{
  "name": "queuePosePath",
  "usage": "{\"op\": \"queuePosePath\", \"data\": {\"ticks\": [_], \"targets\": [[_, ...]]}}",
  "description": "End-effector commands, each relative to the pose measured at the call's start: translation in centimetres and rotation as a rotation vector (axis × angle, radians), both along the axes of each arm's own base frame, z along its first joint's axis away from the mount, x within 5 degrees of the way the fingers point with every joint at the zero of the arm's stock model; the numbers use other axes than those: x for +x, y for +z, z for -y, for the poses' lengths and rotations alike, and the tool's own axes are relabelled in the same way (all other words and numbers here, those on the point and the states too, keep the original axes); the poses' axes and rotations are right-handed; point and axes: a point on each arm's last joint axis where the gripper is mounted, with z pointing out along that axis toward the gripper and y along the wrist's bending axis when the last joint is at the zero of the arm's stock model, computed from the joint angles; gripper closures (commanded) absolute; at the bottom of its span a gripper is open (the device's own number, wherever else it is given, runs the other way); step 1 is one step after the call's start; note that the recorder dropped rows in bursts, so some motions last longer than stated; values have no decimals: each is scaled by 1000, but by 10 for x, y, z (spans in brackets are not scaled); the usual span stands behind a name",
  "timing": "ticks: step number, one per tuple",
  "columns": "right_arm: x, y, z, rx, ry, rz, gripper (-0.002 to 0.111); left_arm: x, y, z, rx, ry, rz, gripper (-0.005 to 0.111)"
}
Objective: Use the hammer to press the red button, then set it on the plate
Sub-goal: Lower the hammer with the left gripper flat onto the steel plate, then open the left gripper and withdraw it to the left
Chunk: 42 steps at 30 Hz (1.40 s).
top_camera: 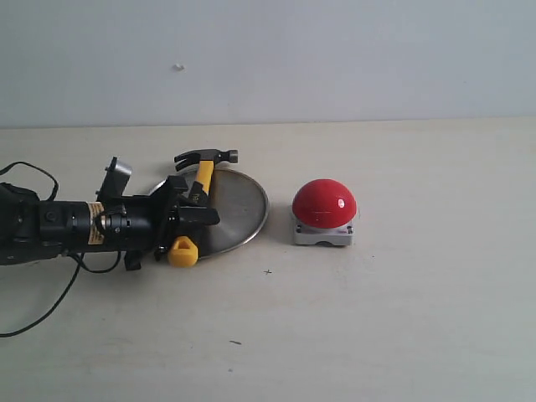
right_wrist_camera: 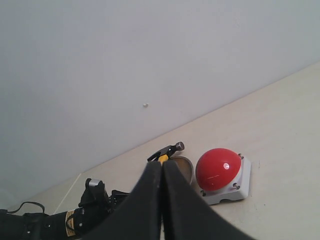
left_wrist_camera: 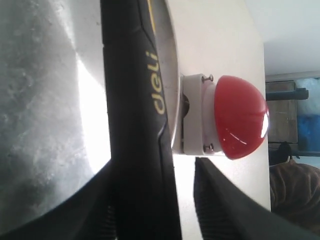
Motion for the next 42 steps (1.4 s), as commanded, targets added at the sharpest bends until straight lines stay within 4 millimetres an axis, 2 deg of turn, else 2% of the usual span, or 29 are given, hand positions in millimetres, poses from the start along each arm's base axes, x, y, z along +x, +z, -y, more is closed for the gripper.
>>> {"op": "queuePosePath", "data": {"ticks": [1, 10, 22, 38, 42], "targets": [[0, -1, 0, -5, -1, 10, 108, 1, 7, -2, -25, -7, -7, 62], [0, -1, 0, -5, -1, 10, 108, 1, 6, -6, -13, -24, -11, 62], [0, -2, 0, -8, 3, -4, 108, 3, 14, -47, 36, -51, -44, 62], [0, -2, 0, -8, 3, -4, 108, -4, 17, -39, 5, -114, -66, 62], [0, -2, 0, -8, 3, -4, 108, -2, 24, -50, 10, -107, -47, 62]]}}
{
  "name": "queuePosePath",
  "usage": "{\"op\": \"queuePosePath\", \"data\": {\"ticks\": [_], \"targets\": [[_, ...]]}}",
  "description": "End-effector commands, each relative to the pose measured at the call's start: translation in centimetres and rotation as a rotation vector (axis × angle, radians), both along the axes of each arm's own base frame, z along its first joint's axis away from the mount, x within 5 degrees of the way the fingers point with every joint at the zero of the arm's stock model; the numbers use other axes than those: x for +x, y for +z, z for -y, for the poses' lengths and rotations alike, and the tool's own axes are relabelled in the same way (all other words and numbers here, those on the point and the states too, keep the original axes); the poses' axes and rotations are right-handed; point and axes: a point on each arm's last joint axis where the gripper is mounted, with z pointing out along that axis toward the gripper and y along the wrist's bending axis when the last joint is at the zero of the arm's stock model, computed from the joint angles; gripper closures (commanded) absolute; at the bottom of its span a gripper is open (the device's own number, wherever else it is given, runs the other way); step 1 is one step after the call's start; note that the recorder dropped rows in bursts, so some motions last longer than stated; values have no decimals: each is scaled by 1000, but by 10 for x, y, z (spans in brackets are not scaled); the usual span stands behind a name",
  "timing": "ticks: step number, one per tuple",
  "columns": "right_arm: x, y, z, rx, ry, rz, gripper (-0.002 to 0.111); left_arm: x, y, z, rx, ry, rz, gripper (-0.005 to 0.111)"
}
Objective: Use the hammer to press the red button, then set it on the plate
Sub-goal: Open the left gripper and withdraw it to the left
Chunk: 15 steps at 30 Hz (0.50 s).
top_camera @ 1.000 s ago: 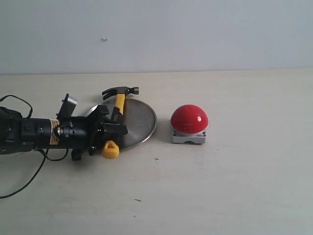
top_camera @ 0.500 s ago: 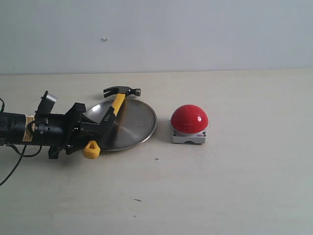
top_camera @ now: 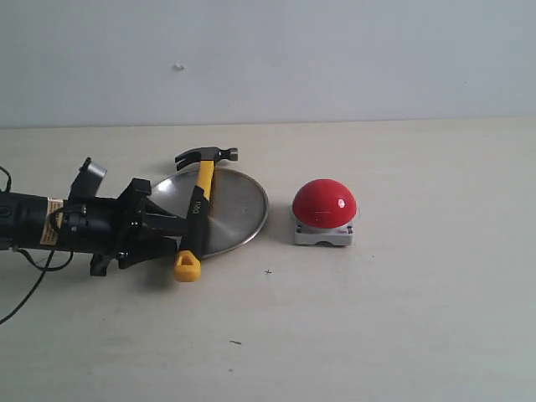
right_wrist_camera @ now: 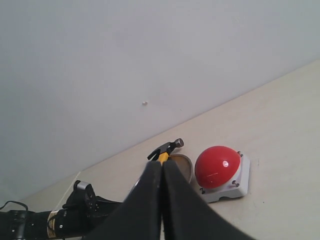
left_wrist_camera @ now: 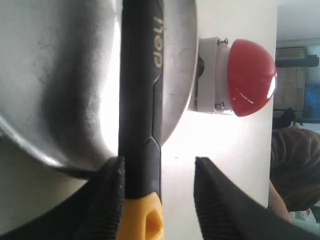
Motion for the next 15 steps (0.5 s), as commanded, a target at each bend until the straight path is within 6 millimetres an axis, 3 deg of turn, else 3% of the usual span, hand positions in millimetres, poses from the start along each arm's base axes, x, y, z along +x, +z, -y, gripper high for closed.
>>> {"op": "queuePosePath", "data": {"ticks": [1, 4, 7, 10, 15], "targets": [[0, -1, 0, -7, 1, 1, 108, 2, 13, -10, -8, 1, 26, 62], [0, -1, 0, -7, 1, 1, 108, 3, 24, -20, -3, 4, 39, 62], [0, -1, 0, -7, 1, 1, 108, 3, 43, -32, -24, 18, 87, 74], [0, -1, 0, -7, 1, 1, 108, 1, 73, -41, -58, -10, 214, 103], [0, -1, 0, -7, 1, 1, 108, -22, 136, -47, -43, -35, 458, 107]]}}
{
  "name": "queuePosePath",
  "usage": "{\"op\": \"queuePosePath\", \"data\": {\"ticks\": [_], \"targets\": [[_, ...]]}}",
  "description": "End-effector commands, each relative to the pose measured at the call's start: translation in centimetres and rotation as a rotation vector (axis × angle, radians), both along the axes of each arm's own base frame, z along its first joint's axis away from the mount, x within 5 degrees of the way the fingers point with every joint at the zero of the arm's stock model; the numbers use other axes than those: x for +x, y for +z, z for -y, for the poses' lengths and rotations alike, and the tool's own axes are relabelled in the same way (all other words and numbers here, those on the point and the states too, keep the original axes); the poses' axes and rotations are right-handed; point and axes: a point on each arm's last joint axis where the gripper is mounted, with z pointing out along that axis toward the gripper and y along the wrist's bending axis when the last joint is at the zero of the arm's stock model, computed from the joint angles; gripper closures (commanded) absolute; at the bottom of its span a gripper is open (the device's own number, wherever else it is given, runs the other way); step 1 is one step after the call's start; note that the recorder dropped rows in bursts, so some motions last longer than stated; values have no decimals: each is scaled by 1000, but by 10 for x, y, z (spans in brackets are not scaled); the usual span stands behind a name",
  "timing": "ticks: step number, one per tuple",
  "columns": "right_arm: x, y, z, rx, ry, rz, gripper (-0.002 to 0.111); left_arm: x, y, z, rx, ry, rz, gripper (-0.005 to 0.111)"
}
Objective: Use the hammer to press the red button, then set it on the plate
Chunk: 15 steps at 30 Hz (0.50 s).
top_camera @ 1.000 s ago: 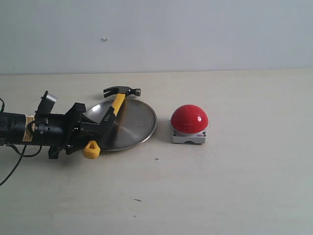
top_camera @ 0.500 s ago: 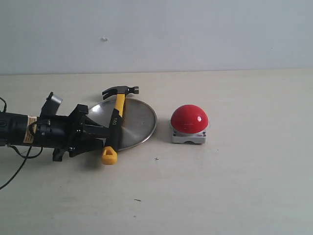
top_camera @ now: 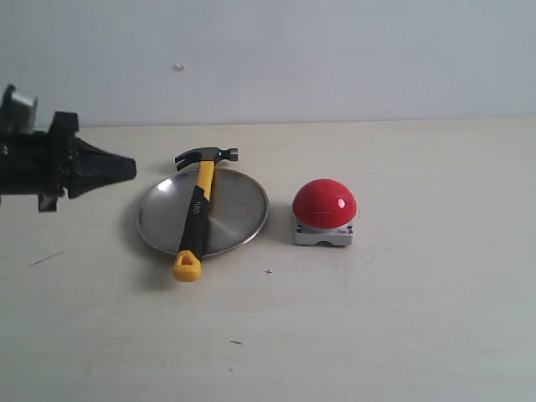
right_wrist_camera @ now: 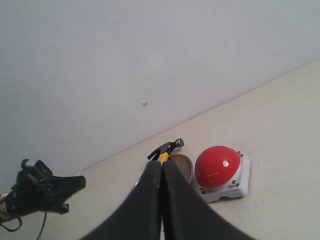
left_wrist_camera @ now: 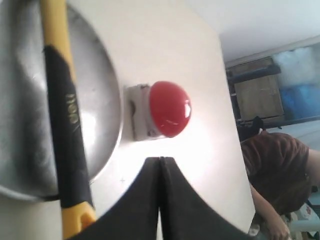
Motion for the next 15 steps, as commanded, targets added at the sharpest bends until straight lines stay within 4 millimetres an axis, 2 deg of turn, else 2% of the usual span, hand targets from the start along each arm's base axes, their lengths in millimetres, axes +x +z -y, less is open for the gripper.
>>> {"op": "queuePosePath", "data": {"ticks": [1, 4, 7, 12, 15], "targets": [[0, -1, 0, -7, 1, 1, 108, -29, 59, -1, 20, -29, 237, 107], [0, -1, 0, -7, 1, 1, 108, -64, 82, 1, 47, -10, 369, 107], [0, -1, 0, -7, 1, 1, 108, -105, 91, 1, 66, 77, 475, 107], [0, -1, 0, -7, 1, 1, 108, -174, 86, -4, 171, 241, 582, 107], [0, -1, 0, -7, 1, 1, 108, -204, 80, -7, 200, 313, 611, 107]]}}
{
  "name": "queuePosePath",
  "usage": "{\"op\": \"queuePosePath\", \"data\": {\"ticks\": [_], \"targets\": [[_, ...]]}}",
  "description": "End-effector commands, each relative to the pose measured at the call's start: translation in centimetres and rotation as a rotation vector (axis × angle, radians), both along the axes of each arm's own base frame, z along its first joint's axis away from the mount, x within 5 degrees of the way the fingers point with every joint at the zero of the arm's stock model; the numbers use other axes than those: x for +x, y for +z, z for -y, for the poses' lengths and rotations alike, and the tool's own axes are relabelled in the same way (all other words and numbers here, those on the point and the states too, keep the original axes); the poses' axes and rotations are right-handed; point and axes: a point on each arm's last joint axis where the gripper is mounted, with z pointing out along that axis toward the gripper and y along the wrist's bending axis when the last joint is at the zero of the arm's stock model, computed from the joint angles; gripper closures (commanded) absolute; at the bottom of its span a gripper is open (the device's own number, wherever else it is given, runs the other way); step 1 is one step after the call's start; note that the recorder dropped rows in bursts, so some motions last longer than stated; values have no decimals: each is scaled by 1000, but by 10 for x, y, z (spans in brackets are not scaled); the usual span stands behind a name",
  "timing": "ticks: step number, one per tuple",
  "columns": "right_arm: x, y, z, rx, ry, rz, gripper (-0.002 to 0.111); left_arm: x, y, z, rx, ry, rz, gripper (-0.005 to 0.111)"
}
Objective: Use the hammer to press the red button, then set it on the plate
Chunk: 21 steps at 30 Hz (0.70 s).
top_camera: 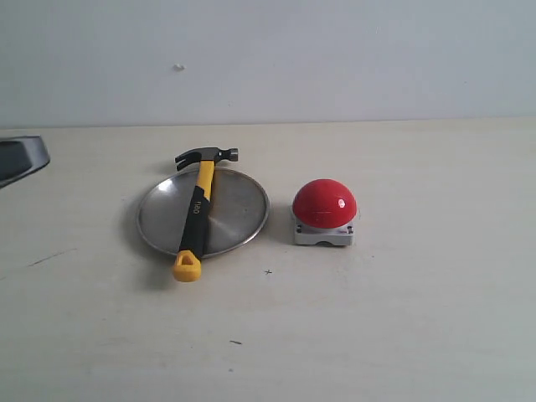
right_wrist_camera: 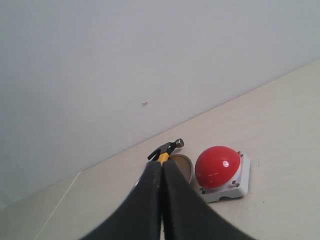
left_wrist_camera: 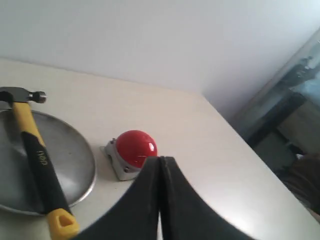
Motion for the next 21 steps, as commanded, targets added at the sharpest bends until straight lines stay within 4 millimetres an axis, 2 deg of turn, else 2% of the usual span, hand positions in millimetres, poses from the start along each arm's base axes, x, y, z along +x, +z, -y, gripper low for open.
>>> {"op": "queuePosePath", "data": {"ticks": [1, 6, 11, 16, 21], "targets": [[0, -1, 0, -7, 1, 1, 108, -44, -8, -6, 20, 139, 69, 107], [0, -1, 0, -7, 1, 1, 108, -80, -2, -1, 73, 101, 239, 107], [0, -1, 0, -7, 1, 1, 108, -105, 6, 6, 110, 29, 394, 107], [0, -1, 0, -7, 1, 1, 108, -116, 10, 9, 108, 1, 461, 107], [0, -1, 0, -7, 1, 1, 108, -118, 10, 9, 115, 1, 477, 107]]}}
